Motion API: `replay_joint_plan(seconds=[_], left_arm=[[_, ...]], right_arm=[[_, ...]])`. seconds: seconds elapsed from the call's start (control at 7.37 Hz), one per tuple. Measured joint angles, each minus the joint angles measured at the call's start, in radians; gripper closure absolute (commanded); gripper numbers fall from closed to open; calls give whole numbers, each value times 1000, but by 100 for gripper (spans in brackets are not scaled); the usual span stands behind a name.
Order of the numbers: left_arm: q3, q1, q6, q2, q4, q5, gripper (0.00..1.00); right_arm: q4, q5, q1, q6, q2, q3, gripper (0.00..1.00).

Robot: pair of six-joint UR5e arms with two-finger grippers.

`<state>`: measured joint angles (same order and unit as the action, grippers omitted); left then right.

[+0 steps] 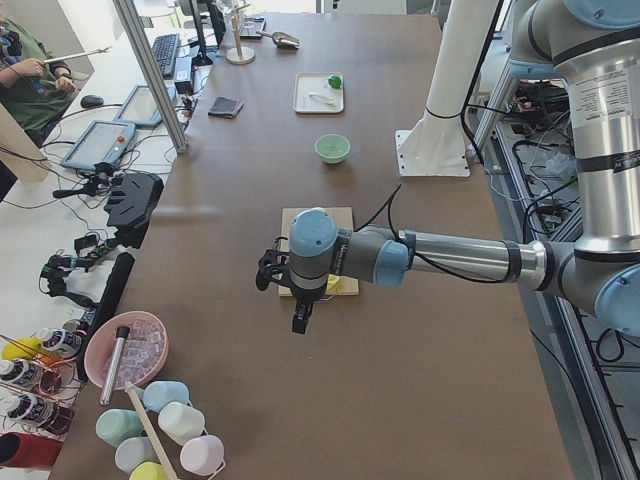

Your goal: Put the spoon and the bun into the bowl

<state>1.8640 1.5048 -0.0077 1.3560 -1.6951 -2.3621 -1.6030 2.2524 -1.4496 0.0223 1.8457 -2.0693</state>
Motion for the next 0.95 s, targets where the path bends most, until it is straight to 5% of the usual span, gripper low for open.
replay_joint_plan(seconds=[0.95], left_arm=[[31,-3,-4,60,-34,-8,2]], right_arm=[[94,8,-1,18,-19,-12,0]])
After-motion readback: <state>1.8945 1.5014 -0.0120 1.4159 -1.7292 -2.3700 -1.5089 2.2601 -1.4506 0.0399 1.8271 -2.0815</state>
